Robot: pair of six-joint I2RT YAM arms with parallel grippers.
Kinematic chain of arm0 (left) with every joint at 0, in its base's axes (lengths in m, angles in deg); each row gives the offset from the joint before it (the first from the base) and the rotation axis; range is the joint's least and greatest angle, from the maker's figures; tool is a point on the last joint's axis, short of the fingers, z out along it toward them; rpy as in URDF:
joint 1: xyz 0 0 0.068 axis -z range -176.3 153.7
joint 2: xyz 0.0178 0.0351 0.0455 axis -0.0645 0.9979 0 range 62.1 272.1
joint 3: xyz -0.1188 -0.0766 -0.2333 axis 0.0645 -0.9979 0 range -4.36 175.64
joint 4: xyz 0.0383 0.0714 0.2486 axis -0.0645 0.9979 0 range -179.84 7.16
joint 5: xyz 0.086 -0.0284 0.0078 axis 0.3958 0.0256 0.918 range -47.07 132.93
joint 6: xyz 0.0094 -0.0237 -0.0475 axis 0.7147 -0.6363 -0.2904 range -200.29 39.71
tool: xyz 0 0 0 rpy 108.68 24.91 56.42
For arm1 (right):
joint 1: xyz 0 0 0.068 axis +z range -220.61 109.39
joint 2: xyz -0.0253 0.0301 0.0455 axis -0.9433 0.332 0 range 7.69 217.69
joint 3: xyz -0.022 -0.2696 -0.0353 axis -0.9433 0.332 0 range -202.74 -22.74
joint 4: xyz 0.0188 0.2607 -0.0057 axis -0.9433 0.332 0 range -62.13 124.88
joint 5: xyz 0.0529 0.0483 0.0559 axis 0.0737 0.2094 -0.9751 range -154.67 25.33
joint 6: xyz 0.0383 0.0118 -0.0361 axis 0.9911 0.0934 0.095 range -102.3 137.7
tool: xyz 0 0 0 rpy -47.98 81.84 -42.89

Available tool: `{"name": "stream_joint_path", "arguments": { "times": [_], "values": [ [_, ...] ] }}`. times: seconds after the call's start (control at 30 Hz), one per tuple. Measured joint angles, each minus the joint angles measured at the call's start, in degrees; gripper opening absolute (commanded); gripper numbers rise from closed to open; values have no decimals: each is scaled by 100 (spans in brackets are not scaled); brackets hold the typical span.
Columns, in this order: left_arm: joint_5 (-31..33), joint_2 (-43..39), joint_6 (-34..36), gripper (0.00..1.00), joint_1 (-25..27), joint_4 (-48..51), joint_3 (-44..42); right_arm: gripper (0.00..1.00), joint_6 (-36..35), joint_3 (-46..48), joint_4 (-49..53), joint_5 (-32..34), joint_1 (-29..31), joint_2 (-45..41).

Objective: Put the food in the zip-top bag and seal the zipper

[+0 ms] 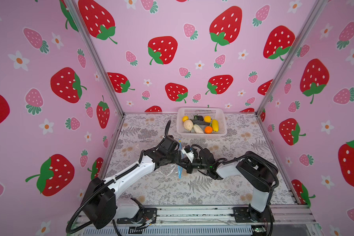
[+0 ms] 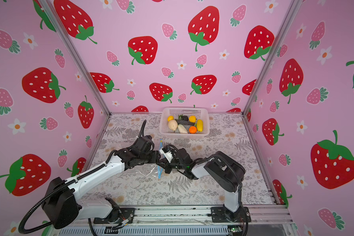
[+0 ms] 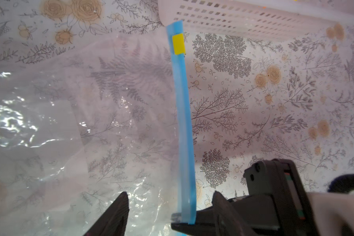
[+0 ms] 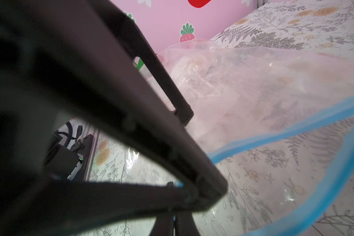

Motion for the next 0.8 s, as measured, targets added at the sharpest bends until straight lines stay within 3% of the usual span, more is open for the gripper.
{"name": "stream_joint_path", "arguments": {
  "times": [0.37,0.8],
  "values": [
    [994,321,140,44,442,118,197,0,15,-2,-2,90,2,0],
    [1152,341,48,21,581,111,212,0,15,-111,0,55,76,0]
  ]
}}
